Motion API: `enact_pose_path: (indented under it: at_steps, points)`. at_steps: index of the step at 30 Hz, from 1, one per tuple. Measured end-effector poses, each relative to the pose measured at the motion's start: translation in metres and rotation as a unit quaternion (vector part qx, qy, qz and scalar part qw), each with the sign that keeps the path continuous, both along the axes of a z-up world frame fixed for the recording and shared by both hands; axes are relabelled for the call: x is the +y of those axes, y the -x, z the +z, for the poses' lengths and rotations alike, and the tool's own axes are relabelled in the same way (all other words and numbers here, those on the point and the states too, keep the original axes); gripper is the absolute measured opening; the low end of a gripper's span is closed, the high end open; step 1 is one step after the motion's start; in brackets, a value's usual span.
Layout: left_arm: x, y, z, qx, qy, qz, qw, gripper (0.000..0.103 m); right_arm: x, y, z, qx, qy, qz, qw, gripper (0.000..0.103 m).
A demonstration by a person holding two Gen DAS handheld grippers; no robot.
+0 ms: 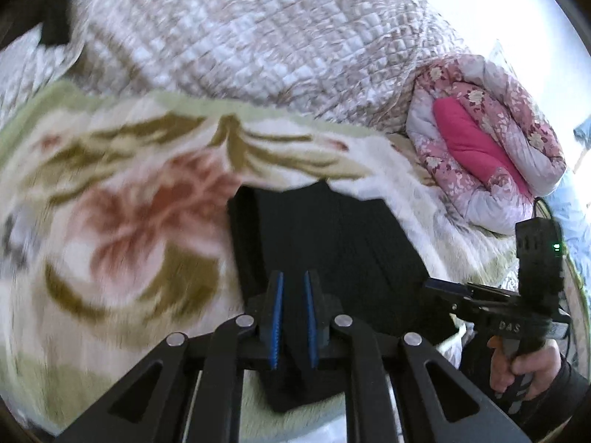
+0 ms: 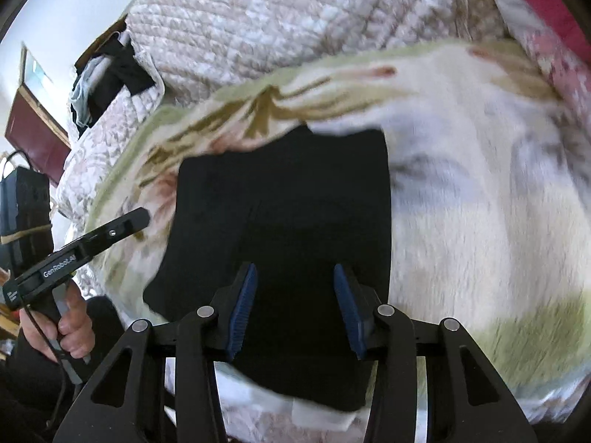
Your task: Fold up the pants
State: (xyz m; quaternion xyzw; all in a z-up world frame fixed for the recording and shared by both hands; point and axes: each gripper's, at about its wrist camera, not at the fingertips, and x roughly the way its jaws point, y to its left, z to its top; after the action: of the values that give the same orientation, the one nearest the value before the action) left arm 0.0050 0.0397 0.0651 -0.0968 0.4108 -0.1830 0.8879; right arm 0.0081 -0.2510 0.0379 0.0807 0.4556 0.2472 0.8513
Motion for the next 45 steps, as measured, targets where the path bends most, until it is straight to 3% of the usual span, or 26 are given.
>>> enact_pose_path:
  at_steps: [3, 9, 13, 18, 30, 37, 45]
  points:
    - [-0.014, -0.021, 0.001, -0.013, -0.017, -0.007, 0.9997, 0.013, 0.008, -0.017, 0.007, -0.014, 0.012, 0.004, 1.000, 0.044]
    - [-0.029, -0.065, -0.019, 0.001, -0.061, 0.012, 0.9981, 0.013, 0.023, -0.058, 0.001, -0.017, 0.040, 0.006, 0.999, 0.044]
    - [-0.025, -0.069, -0.036, 0.018, -0.065, 0.028, 0.9973, 0.017, 0.027, -0.080, -0.018, -0.007, 0.075, 0.005, 0.997, 0.030]
    - [-0.025, -0.070, -0.039, 0.019, -0.064, 0.034, 0.9972, 0.018, 0.017, -0.088, -0.015, -0.008, 0.064, -0.016, 0.998, 0.027]
    - [-0.028, -0.058, -0.029, 0.016, -0.081, 0.042, 0.9957, 0.017, 0.020, -0.040, -0.001, -0.026, 0.082, 0.006, 0.996, 0.029]
    - [-0.033, -0.023, -0.011, -0.010, -0.094, 0.028, 0.9952, 0.017, 0.025, 0.002, 0.005, -0.052, 0.075, 0.028, 0.995, 0.029]
    - [-0.035, 0.035, -0.013, -0.020, -0.074, -0.018, 0.9969, 0.017, 0.026, 0.040, -0.004, -0.058, 0.084, 0.041, 0.994, 0.032]
